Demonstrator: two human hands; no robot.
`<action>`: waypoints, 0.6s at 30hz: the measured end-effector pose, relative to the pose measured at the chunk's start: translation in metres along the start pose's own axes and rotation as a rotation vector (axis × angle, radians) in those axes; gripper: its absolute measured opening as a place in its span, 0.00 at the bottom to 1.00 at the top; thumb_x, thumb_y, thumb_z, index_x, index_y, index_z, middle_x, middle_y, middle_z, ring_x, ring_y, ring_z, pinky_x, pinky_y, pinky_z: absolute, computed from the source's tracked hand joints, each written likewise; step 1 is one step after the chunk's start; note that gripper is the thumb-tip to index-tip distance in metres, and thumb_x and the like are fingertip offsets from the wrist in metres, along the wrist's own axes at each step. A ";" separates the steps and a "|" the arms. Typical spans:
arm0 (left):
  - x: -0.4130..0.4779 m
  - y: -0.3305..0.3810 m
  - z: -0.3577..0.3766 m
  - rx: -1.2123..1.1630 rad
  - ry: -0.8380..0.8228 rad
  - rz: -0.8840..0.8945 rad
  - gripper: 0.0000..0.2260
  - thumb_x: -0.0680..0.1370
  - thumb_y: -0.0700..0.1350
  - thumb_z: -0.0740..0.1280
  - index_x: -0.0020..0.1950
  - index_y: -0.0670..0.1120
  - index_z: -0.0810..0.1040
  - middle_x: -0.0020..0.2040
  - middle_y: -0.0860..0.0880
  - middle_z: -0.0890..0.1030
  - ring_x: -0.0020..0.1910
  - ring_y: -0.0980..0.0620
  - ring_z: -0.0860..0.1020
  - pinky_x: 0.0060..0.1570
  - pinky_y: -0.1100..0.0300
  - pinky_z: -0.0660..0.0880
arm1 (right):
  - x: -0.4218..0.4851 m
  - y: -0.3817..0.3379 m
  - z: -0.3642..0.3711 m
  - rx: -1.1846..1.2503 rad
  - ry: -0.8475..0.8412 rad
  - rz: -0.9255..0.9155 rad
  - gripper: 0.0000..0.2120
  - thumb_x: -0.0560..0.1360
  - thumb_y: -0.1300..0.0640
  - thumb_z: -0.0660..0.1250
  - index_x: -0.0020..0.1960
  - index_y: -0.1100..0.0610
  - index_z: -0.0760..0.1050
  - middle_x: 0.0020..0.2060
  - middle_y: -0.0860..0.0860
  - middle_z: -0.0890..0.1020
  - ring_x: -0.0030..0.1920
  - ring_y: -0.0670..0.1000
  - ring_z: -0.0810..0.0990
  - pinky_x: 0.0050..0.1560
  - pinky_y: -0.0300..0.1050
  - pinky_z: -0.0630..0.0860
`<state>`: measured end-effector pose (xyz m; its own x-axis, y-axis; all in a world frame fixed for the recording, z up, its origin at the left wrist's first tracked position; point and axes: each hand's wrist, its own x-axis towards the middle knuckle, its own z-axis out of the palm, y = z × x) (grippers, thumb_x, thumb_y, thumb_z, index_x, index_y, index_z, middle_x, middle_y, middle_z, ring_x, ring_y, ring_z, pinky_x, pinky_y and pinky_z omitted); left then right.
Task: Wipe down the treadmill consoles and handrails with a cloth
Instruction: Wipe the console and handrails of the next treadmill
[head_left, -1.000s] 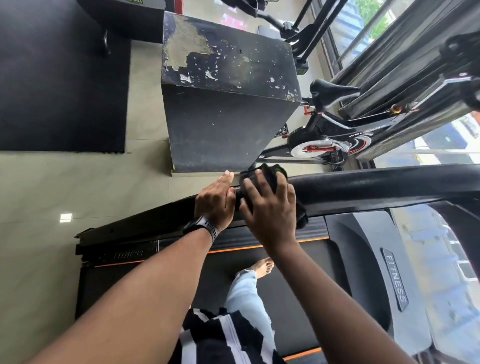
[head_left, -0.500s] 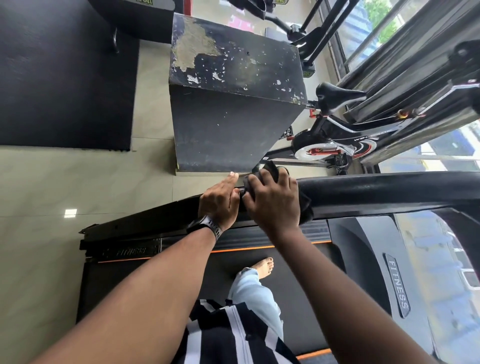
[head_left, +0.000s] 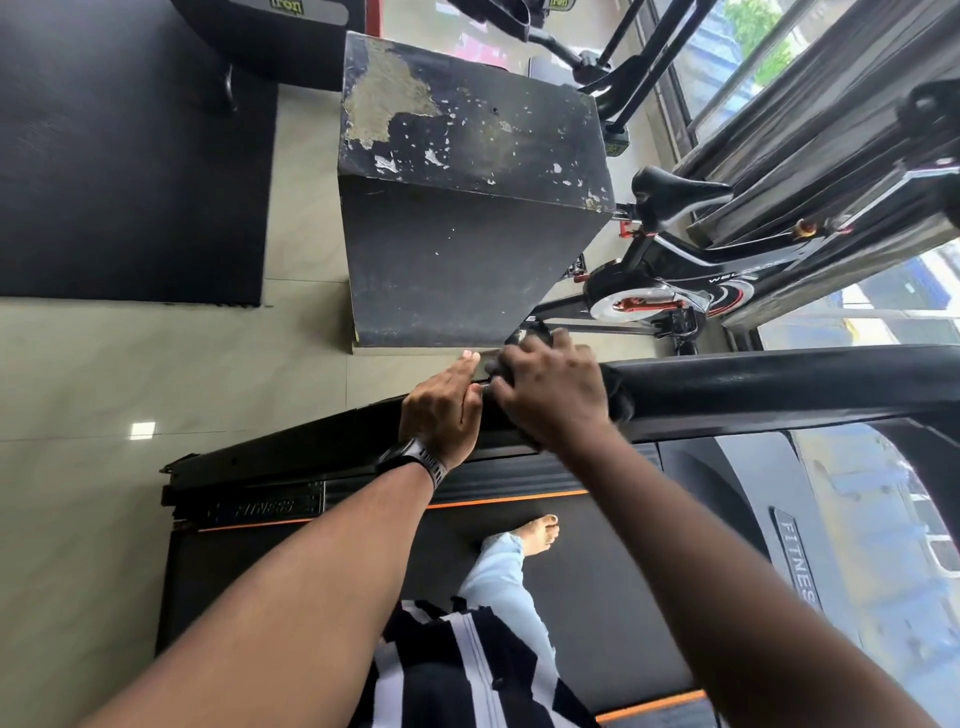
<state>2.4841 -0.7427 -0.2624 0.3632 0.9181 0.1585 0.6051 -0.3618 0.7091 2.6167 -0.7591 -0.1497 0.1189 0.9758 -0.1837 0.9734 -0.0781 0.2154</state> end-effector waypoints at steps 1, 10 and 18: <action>0.000 0.000 0.000 -0.005 0.002 0.002 0.23 0.78 0.48 0.55 0.67 0.40 0.79 0.64 0.42 0.81 0.60 0.45 0.82 0.56 0.53 0.78 | 0.010 0.010 -0.004 0.018 -0.051 0.048 0.21 0.78 0.39 0.56 0.58 0.49 0.81 0.56 0.52 0.82 0.58 0.59 0.75 0.49 0.51 0.69; -0.002 -0.002 0.002 -0.005 0.013 0.033 0.23 0.79 0.48 0.55 0.67 0.40 0.79 0.65 0.41 0.80 0.60 0.44 0.82 0.57 0.53 0.78 | -0.035 -0.016 0.017 -0.025 0.093 0.091 0.21 0.76 0.43 0.62 0.63 0.51 0.78 0.61 0.53 0.80 0.64 0.65 0.73 0.59 0.60 0.69; -0.001 0.001 -0.002 -0.008 0.017 0.034 0.23 0.78 0.47 0.55 0.67 0.40 0.79 0.64 0.42 0.80 0.60 0.45 0.82 0.56 0.54 0.78 | -0.003 0.024 -0.004 -0.019 -0.013 0.273 0.22 0.78 0.41 0.56 0.60 0.52 0.80 0.58 0.53 0.81 0.60 0.62 0.73 0.54 0.55 0.70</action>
<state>2.4829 -0.7438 -0.2606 0.3716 0.9079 0.1941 0.5870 -0.3917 0.7085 2.6394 -0.7634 -0.1404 0.3794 0.9163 -0.1282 0.9010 -0.3345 0.2762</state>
